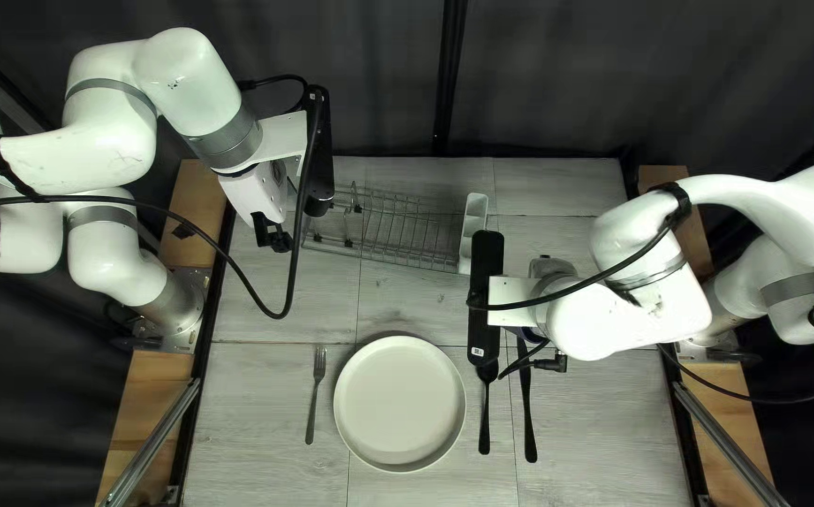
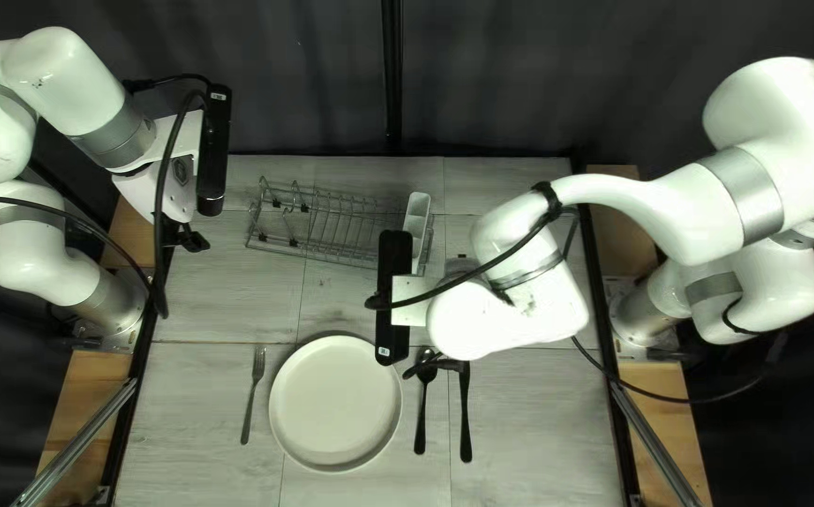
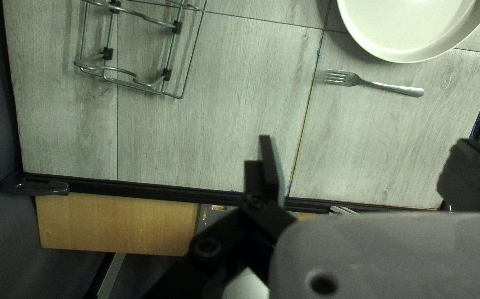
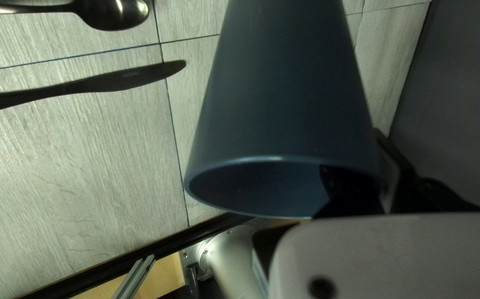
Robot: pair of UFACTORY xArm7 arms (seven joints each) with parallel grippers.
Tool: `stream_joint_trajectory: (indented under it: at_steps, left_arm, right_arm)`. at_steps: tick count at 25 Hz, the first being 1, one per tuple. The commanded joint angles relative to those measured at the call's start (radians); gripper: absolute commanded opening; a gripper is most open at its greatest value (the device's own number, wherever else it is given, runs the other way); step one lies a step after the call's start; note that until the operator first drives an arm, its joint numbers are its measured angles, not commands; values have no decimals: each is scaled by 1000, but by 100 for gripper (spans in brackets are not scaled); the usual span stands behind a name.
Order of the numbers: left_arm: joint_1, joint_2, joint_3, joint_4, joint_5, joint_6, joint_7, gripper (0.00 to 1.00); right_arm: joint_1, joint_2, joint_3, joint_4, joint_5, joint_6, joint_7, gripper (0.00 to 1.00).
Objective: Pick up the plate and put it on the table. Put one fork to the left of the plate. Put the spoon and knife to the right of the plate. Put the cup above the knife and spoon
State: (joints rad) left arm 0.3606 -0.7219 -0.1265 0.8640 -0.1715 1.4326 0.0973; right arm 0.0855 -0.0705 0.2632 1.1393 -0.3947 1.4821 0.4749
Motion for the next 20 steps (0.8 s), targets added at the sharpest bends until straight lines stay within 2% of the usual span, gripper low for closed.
stream_joint_trajectory:
  at_steps: [1,3,6,9,12,18,20]
  left_arm:
    - [0,0,0,0,0,0,0,100]
    - [0,0,0,0,0,0,0,100]
    - [0,0,0,0,0,0,0,100]
    - [0,0,0,0,0,0,0,100]
    - [0,0,0,0,0,0,0,100]
    - [0,0,0,0,0,0,0,100]
    - [0,0,0,0,0,0,0,100]
  right_arm:
    - [0,0,0,0,0,0,0,0]
    - [-17,35,-17,22,9,11,-10,0]
    - [-80,141,-84,179,168,149,-2,0]
    - [-124,179,-123,237,293,228,17,0]
    - [-148,195,-141,248,363,244,25,0]
    - [-148,195,-141,248,363,244,25,0]
    - [-152,197,-143,219,347,210,-11,0]
